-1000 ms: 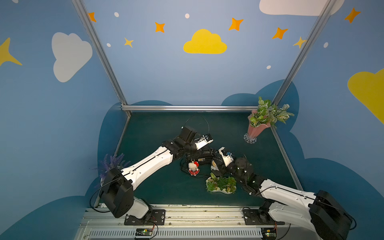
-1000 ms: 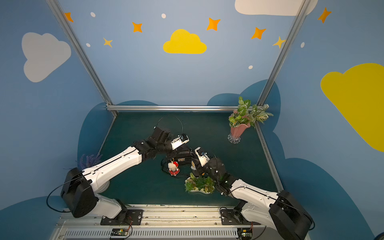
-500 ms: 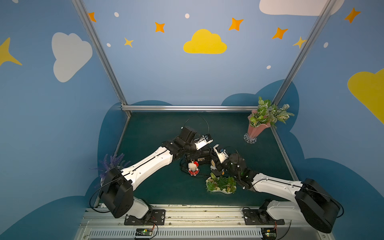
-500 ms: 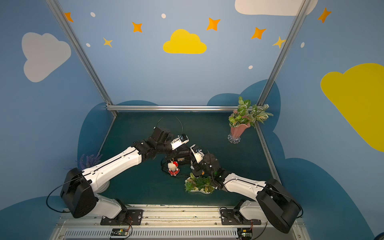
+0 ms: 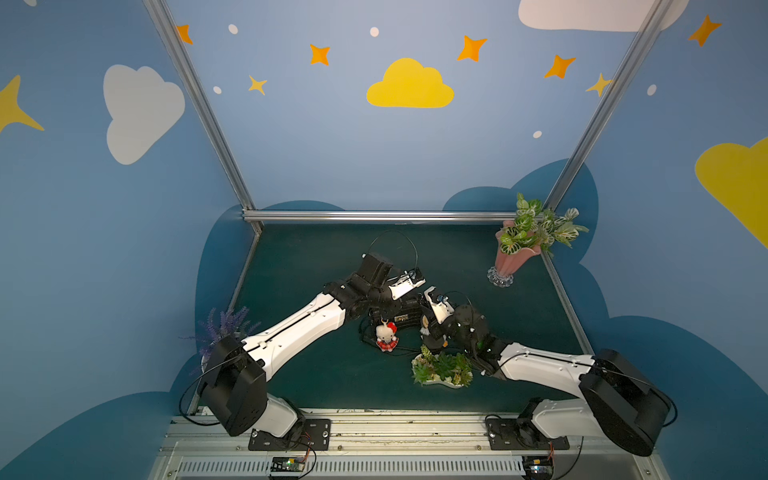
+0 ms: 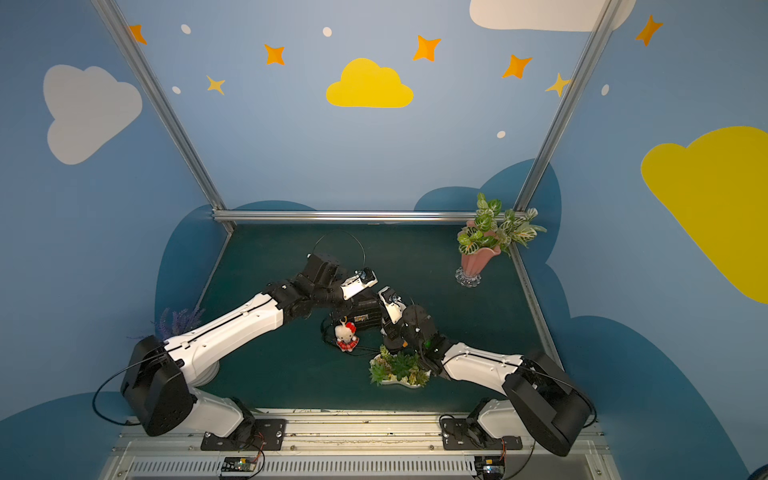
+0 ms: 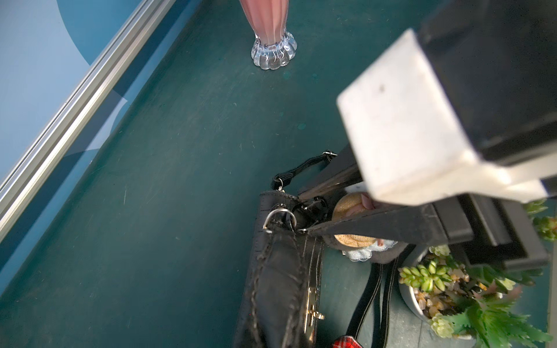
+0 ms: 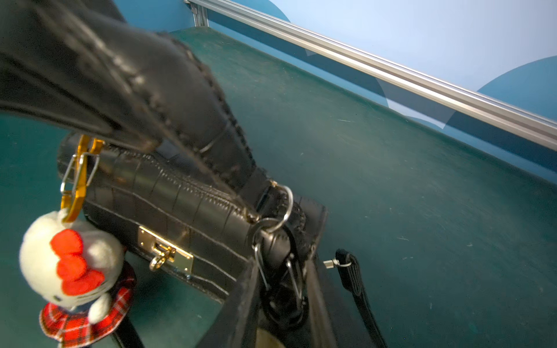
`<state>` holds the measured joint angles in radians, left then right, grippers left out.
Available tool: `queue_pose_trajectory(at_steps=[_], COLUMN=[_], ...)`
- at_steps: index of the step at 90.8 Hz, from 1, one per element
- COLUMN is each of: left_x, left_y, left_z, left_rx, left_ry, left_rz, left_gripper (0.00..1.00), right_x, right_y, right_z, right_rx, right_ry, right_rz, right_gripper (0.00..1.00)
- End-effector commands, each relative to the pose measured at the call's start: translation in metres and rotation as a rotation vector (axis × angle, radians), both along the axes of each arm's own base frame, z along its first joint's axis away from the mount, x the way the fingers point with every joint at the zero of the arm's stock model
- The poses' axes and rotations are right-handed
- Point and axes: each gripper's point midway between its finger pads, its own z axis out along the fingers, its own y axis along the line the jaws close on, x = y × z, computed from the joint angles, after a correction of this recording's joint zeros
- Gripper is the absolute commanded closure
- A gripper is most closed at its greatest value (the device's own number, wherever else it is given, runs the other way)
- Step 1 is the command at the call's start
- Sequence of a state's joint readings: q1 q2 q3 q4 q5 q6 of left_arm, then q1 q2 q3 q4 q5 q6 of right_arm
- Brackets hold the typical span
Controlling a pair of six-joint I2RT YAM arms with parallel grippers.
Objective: Remove the decoration from the bag
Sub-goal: Remove the decoration item from the bag.
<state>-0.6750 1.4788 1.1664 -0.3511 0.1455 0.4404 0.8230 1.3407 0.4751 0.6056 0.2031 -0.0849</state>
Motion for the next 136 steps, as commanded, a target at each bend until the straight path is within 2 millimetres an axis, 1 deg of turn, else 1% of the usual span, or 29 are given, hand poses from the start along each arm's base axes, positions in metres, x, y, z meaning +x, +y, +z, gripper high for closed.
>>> queue_pose_trajectory(at_steps=[1,19,39,60,79,94,98,101,123,131,136], left_x=[-0.007,-0.006,-0.004,-0.005,-0.008,-0.01,-0.011,-0.011,-0.012,-0.012,-0.012], left_y=[-0.002,-0.003,0.003,0.01,0.013,0.011,0.01,0.01,0.008,0.008,0.007], left_z=[0.011,0.009,-0.001,-0.009,-0.012,-0.015,-0.015,-0.016,-0.02,-0.021,-0.022], left_rx=[-0.039,-0.041,-0.023,-0.018,-0.023,-0.036,-0.038,-0.038,-0.057,-0.065,-0.072], left_ry=[-0.005,-0.002,0.009,0.019,0.023,0.028,0.031,0.033,0.046,0.054,0.059], left_rz=[-0.019,-0.018,0.003,0.028,0.026,0.004,0.001,-0.001,0.001,0.0,-0.005], left_gripper=[0.89,0.89,0.89,0.88,0.88,0.88,0.88,0.88,0.88,0.88,0.88], right_x=[0.004,0.005,0.006,0.007,0.009,0.01,0.01,0.013,0.022,0.024,0.025], right_y=[0.002,0.0,0.001,0.002,0.002,0.006,0.004,0.007,0.0,-0.001,-0.001], right_z=[0.001,-0.003,0.002,0.0,0.004,0.009,0.006,0.013,0.021,0.022,0.019], right_rx=[-0.021,-0.06,0.009,0.062,0.098,0.097,0.088,0.101,0.168,0.173,0.161], right_ry=[-0.017,-0.034,-0.01,0.057,0.143,0.217,0.242,0.246,0.32,0.345,0.369], right_rz=[-0.017,-0.037,-0.069,-0.101,-0.141,-0.146,-0.151,-0.153,-0.2,-0.209,-0.216], right_gripper=[0.73,0.81,0.91,0.93,0.95,0.96,0.96,0.95,0.96,0.96,0.96])
